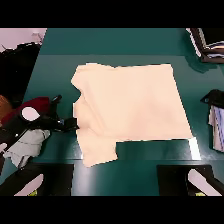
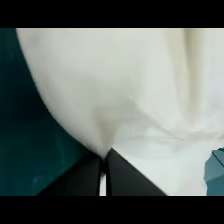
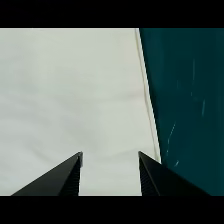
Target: Fold the shirts.
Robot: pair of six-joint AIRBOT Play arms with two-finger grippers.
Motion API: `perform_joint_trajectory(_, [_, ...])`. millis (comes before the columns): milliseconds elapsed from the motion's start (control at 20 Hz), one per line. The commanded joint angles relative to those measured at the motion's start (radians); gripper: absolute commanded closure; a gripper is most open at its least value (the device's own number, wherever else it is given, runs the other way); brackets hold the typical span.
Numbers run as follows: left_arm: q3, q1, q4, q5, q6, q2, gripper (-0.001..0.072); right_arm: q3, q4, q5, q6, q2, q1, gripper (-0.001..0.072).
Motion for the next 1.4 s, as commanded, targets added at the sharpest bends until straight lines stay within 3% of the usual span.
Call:
perform_joint_trajectory(0, [0.077,0.001,0.003,-0.011,0.010,0.016,0.0683,-0.163,-0.002,0.021,0.001,0.029,-0.146,0.0300])
perform_joint_trajectory(150, [0.114,0.001,0.001,0.000,0.010,0.016,0.0683,-0.365,0.007,0.015,0.001,0.032,-0.306,0.0246])
perform_joint_trajectory(300, [0.114,0.001,0.002,0.026,0.010,0.016,0.0684,-0.496,0.060,-0.001,0.001,-0.021,-0.388,0.0253])
perform_joint_trajectory(600, [0.114,0.001,0.002,0.027,0.010,0.016,0.0683,-0.534,0.165,-0.154,0.000,-0.108,-0.313,0.0268])
perform_joint_trajectory(650, [0.114,0.001,0.002,0.027,0.010,0.016,0.0683,-0.525,0.164,-0.169,0.000,-0.116,-0.283,0.0339])
perform_joint_trajectory(750, [0.114,0.001,0.003,0.031,0.009,0.016,0.0684,-0.502,0.157,-0.189,0.000,-0.121,-0.225,0.0601])
perform_joint_trajectory(800, [0.114,0.001,0.003,0.039,0.008,0.016,0.0685,-0.490,0.157,-0.192,-0.002,-0.110,-0.203,0.0695])
perform_joint_trajectory(1050, [0.272,0.001,0.124,0.041,-0.059,0.077,0.0686,-0.306,0.159,-0.188,-0.002,0.066,-0.099,0.0694])
perform_joint_trajectory(1150, [0.427,0.001,0.234,0.017,-0.104,0.142,0.0685,-0.152,0.160,-0.202,-0.002,0.140,-0.052,0.0694])
perform_joint_trajectory(1350, [0.855,0.001,0.354,-0.011,-0.104,0.220,0.0685,0.241,0.153,-0.299,-0.002,0.237,0.048,0.0694])
